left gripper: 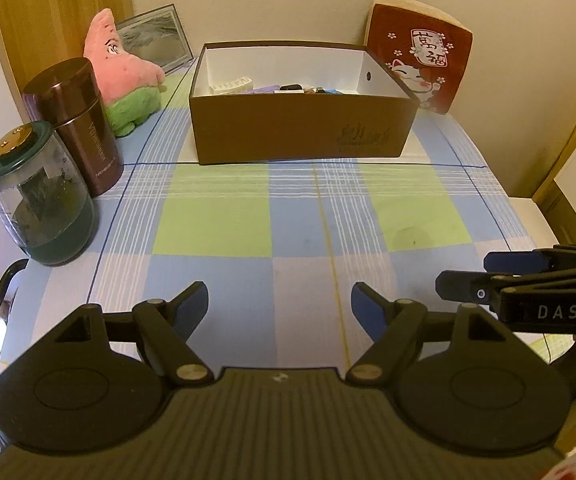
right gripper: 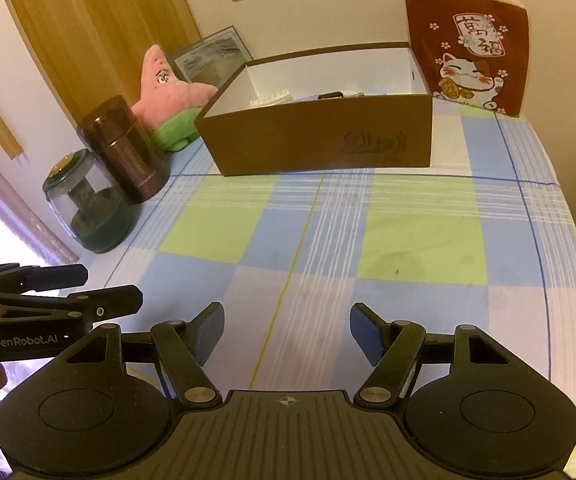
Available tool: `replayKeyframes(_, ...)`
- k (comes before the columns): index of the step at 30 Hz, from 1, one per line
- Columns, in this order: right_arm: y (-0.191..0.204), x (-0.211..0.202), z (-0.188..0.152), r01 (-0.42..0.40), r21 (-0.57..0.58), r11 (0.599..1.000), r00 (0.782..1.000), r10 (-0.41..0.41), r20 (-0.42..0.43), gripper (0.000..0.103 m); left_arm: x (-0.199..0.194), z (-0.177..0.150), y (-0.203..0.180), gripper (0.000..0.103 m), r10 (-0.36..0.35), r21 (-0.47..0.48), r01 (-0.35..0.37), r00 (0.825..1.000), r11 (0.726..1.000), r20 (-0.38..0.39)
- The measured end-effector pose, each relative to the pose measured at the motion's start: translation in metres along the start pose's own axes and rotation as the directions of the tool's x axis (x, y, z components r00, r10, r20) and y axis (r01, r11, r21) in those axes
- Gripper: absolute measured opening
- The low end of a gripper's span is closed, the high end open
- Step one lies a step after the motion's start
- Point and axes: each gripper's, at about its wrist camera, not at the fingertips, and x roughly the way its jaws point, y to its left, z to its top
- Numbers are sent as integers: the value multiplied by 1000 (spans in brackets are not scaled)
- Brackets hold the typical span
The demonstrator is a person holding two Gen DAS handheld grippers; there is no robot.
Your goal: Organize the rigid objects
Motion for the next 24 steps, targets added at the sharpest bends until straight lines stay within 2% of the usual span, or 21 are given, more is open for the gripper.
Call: replayKeyframes(24, 6, 5, 0, 7, 0, 1000, 1000, -7, -4, 67, 3, 2, 4, 76, -8, 5, 8, 1000, 1000, -1)
